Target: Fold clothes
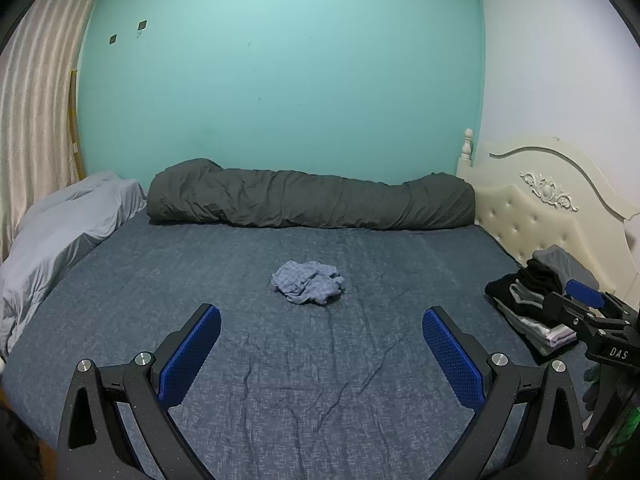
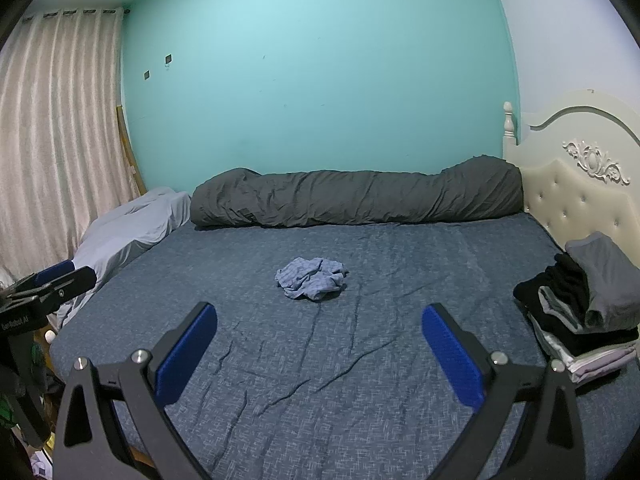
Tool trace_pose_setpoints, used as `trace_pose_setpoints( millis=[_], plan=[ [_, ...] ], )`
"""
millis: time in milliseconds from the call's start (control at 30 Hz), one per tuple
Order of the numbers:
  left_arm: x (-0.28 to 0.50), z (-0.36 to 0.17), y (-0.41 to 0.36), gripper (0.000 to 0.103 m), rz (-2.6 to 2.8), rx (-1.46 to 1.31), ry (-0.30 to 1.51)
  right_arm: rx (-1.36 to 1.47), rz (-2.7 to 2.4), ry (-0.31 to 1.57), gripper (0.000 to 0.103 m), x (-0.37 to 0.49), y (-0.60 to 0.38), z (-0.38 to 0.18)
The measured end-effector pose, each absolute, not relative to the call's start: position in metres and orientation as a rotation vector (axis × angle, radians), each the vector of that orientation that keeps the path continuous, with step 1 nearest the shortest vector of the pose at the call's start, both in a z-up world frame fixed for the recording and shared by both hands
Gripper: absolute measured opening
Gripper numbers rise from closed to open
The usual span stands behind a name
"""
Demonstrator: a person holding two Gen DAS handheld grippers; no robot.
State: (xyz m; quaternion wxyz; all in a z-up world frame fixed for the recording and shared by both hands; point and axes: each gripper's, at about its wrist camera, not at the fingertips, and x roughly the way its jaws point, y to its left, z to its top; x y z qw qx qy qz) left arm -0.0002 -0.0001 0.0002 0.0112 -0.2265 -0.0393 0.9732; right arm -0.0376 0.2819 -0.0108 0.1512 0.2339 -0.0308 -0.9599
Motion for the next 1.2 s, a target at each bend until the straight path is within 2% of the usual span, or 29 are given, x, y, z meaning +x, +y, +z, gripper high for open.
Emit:
trace_pose_setpoints(
  millis=[1200],
  plan=[
    [-0.0019,-0.0040,0.0060,0.103,3.019,-0.708,-0.121,0.671,-2.767,-0.081,0.103,-0.0370,0.2851,-0.0101]
  ],
)
